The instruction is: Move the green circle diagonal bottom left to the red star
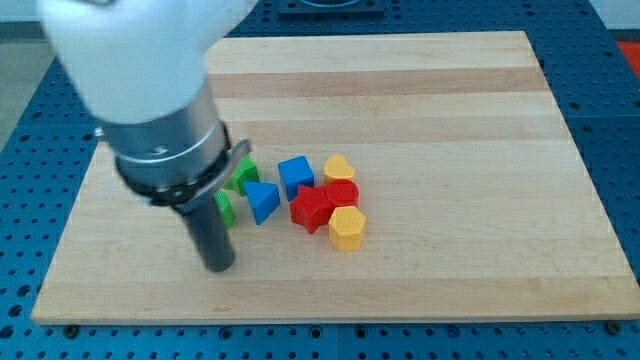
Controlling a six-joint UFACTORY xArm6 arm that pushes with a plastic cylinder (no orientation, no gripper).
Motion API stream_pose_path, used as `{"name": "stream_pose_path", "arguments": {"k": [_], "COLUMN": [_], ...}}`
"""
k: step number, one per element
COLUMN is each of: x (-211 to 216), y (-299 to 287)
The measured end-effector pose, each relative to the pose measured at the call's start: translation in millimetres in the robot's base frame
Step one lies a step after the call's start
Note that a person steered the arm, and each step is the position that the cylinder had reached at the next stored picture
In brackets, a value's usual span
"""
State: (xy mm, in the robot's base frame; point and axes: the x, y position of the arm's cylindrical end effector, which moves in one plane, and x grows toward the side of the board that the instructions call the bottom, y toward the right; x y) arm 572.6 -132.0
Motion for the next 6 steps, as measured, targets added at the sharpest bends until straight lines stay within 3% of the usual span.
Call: {"name": "stream_pose_path", "arguments": {"k": [1,2,3,4,5,6], "x": [17,-17,-111,-111,-66,-63], "y": [-39,-60,-63,-58,-12,-7]}}
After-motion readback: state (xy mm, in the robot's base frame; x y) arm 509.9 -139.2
